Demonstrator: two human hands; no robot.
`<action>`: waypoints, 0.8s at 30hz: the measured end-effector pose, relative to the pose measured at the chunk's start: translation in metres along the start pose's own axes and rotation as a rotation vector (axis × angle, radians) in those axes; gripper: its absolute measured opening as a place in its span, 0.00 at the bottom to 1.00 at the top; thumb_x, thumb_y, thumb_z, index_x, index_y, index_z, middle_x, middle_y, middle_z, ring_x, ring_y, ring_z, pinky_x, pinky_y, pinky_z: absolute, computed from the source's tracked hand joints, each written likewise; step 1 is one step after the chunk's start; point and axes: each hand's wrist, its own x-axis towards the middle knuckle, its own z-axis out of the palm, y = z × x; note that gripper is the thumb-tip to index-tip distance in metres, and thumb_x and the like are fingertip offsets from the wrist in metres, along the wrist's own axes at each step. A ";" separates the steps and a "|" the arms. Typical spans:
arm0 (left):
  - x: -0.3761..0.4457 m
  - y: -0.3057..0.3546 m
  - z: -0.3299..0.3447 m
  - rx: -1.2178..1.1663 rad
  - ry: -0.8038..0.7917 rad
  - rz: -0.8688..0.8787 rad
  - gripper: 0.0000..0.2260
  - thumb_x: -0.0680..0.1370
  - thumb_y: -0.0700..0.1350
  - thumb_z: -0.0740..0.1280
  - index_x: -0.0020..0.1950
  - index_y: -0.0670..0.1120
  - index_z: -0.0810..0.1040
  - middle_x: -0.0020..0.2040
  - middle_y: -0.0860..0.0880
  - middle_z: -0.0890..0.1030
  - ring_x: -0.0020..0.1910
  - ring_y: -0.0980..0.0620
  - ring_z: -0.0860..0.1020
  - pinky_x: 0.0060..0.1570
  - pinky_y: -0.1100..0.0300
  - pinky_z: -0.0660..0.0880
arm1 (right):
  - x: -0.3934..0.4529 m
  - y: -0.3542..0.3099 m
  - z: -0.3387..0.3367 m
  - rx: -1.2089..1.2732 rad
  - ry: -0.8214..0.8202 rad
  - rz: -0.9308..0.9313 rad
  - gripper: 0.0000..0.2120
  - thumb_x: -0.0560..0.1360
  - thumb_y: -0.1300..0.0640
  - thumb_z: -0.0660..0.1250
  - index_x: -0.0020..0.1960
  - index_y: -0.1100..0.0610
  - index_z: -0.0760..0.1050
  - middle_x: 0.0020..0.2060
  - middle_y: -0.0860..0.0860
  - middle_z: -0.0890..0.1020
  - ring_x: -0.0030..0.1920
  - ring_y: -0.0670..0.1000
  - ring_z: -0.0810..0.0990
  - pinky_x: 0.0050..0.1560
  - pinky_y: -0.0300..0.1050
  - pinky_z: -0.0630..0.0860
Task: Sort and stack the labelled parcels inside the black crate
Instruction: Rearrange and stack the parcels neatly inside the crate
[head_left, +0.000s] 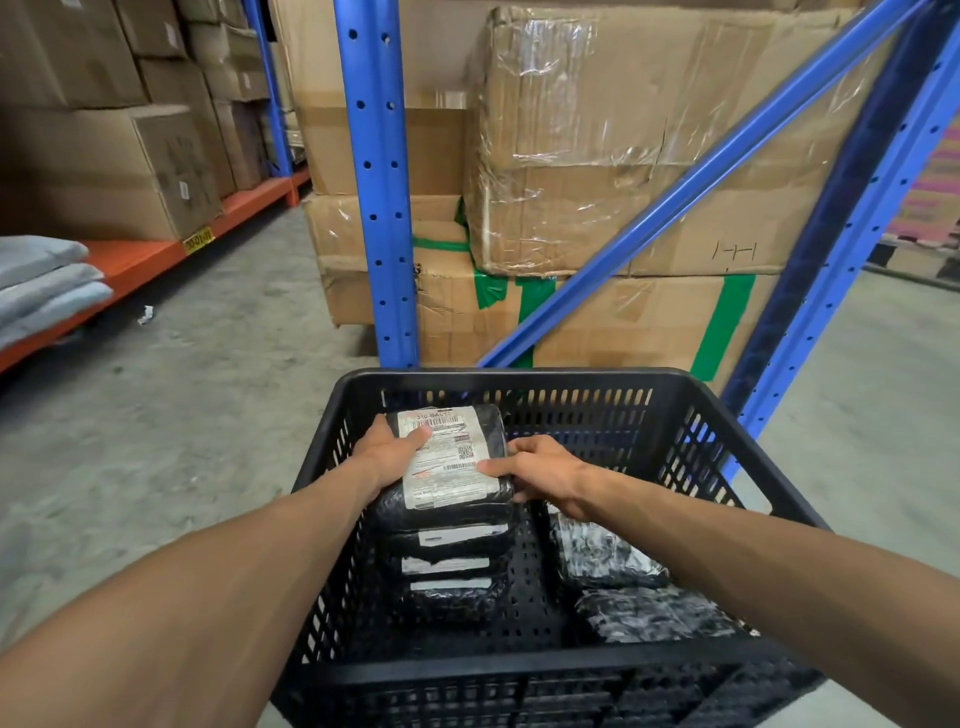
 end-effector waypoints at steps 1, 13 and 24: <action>0.000 0.002 0.001 0.061 0.027 0.017 0.29 0.77 0.56 0.67 0.74 0.45 0.67 0.69 0.44 0.76 0.68 0.42 0.75 0.71 0.47 0.69 | -0.001 0.001 -0.005 -0.022 -0.018 -0.003 0.12 0.74 0.49 0.74 0.46 0.56 0.76 0.46 0.54 0.81 0.45 0.51 0.76 0.39 0.41 0.77; -0.045 0.080 0.085 0.395 -0.008 0.574 0.10 0.77 0.44 0.64 0.56 0.50 0.80 0.47 0.49 0.83 0.50 0.45 0.81 0.55 0.51 0.79 | -0.025 0.031 -0.092 -0.729 0.056 0.201 0.08 0.82 0.61 0.60 0.60 0.61 0.70 0.43 0.57 0.81 0.29 0.52 0.76 0.29 0.46 0.75; -0.039 0.063 0.188 0.345 -0.590 -0.237 0.27 0.84 0.51 0.52 0.82 0.46 0.50 0.77 0.39 0.62 0.69 0.37 0.72 0.63 0.45 0.76 | -0.023 0.097 -0.102 -0.741 -0.079 0.529 0.38 0.80 0.48 0.66 0.82 0.54 0.49 0.81 0.56 0.56 0.75 0.65 0.68 0.61 0.56 0.81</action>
